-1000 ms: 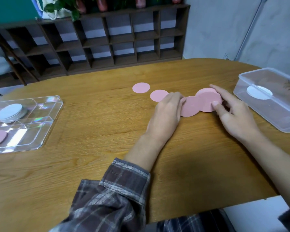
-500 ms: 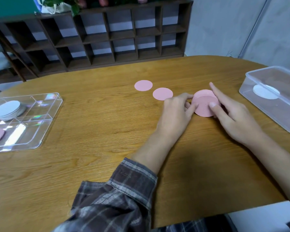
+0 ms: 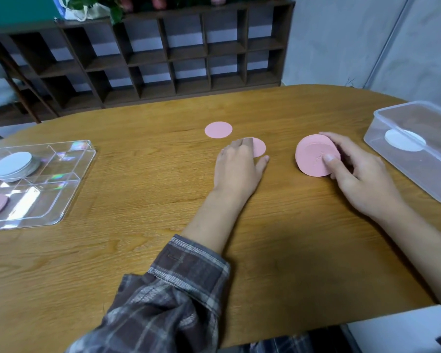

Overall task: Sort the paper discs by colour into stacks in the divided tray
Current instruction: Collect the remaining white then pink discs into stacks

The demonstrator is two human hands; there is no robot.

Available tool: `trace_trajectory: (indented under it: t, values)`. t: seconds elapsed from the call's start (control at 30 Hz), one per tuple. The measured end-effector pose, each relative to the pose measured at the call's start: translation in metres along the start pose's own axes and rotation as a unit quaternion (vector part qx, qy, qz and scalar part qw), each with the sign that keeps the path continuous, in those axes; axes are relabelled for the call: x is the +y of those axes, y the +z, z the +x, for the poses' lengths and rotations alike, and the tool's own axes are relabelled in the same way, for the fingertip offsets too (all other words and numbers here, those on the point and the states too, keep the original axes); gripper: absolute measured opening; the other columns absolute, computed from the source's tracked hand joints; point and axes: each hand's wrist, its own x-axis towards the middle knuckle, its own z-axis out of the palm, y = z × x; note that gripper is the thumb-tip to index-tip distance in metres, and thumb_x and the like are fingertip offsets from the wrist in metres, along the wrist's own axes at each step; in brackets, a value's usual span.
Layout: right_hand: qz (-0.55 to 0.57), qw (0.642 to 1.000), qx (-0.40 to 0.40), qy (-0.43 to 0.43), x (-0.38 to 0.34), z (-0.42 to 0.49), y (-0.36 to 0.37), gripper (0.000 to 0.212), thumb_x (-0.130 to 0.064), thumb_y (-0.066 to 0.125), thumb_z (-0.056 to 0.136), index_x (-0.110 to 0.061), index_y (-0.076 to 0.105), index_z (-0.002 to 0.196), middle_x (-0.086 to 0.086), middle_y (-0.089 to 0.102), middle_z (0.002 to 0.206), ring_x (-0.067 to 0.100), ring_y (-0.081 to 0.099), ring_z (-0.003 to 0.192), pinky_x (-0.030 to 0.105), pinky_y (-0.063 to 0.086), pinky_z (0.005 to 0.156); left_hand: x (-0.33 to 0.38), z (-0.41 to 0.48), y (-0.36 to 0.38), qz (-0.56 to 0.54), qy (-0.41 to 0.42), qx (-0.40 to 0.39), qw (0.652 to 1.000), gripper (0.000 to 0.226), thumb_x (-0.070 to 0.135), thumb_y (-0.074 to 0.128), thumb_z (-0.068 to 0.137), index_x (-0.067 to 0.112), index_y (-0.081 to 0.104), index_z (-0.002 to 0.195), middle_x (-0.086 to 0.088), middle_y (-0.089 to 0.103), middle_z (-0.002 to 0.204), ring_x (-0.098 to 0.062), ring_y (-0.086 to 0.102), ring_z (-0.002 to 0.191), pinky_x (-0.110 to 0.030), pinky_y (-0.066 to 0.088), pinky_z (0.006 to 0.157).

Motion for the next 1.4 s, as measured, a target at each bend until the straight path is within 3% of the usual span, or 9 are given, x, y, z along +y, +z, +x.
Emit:
trace_trajectory:
  t: [0.23,0.33,0.43,0.63,1.0,1.1,1.2,1.3,1.4]
  values:
    - [0.021,0.999,0.028,0.0,0.002,0.001,-0.001,0.032,-0.024,0.053,0.105,-0.033,0.057,0.135,-0.021,0.063,0.093,0.02,0.061,0.086,0.039,0.048,0.086,0.006,-0.011,-0.012,0.026,0.034,0.032,0.999,0.03,0.038,0.042,0.11,0.017,0.063,0.113,-0.004,0.075,0.107,-0.039,0.067,0.096,-0.042,0.05,0.071]
    - [0.025,0.999,0.03,0.007,0.003,0.001,-0.001,0.031,-0.024,0.054,0.104,-0.033,0.057,0.134,-0.019,0.063,0.092,0.021,0.061,0.084,0.04,0.049,0.087,0.012,-0.018,-0.015,-0.048,0.049,0.074,0.995,0.026,0.033,0.041,0.111,0.017,0.059,0.103,0.01,0.078,0.106,-0.029,0.07,0.093,-0.041,0.053,0.07]
    - [0.028,0.999,0.032,0.009,0.003,0.001,-0.001,0.031,-0.024,0.054,0.104,-0.035,0.058,0.133,-0.015,0.065,0.095,0.024,0.062,0.084,0.044,0.051,0.088,0.015,-0.02,-0.01,-0.12,0.075,0.124,0.982,0.023,0.027,0.049,0.109,0.013,0.063,0.097,0.002,0.069,0.092,-0.024,0.06,0.086,-0.042,0.049,0.074]
    - [0.047,0.999,0.014,0.009,0.002,0.001,-0.002,0.032,-0.025,0.053,0.105,-0.039,0.057,0.133,-0.009,0.067,0.097,0.025,0.062,0.085,0.053,0.052,0.088,0.019,-0.014,0.001,-0.214,0.092,0.126,0.964,0.016,0.014,0.06,0.103,0.009,0.071,0.093,-0.001,0.069,0.087,-0.014,0.058,0.079,-0.009,0.036,0.075]
    - [0.085,0.996,-0.026,0.0,0.0,-0.001,0.0,0.04,-0.023,0.04,0.11,-0.04,0.057,0.142,0.003,0.064,0.083,0.02,0.059,0.081,0.047,0.05,0.087,0.036,-0.021,0.005,-0.292,0.047,0.05,0.954,0.035,0.025,0.074,0.094,0.012,0.074,0.127,0.001,0.078,0.077,-0.009,0.074,0.07,-0.03,0.06,0.085]
    - [0.083,0.996,-0.039,0.01,-0.003,-0.003,0.0,0.042,-0.029,0.038,0.109,-0.04,0.05,0.148,-0.006,0.065,0.093,0.007,0.058,0.086,0.034,0.046,0.091,0.038,-0.02,0.007,-0.284,0.042,0.051,0.957,0.029,0.028,0.073,0.095,0.016,0.078,0.121,0.002,0.078,0.075,-0.009,0.073,0.071,-0.031,0.059,0.082]
    - [0.031,0.998,-0.059,0.005,-0.01,-0.003,0.002,0.049,-0.038,0.037,0.11,-0.038,0.031,0.158,-0.036,0.046,0.136,-0.023,0.04,0.121,0.009,0.027,0.106,0.039,-0.02,0.008,-0.267,0.043,0.061,0.961,0.024,0.029,0.072,0.096,0.015,0.081,0.114,-0.002,0.077,0.073,-0.017,0.071,0.071,-0.034,0.056,0.078]
    - [-0.023,0.997,-0.074,0.0,-0.014,-0.003,0.003,0.061,-0.044,0.038,0.107,-0.033,0.017,0.163,-0.031,0.023,0.151,-0.014,0.021,0.14,0.013,0.015,0.114,0.037,-0.02,0.01,-0.259,0.049,0.065,0.963,0.023,0.028,0.071,0.097,0.013,0.081,0.111,-0.007,0.079,0.08,-0.023,0.071,0.075,-0.038,0.054,0.077]
    - [-0.037,0.997,-0.062,-0.006,-0.014,-0.002,0.003,0.056,-0.038,0.043,0.107,-0.032,0.027,0.16,-0.019,0.037,0.154,0.0,0.034,0.142,0.02,0.024,0.112,0.033,-0.017,0.011,-0.236,0.057,0.063,0.968,0.028,0.037,0.07,0.096,0.019,0.08,0.116,-0.003,0.08,0.09,-0.02,0.071,0.083,-0.039,0.055,0.079]
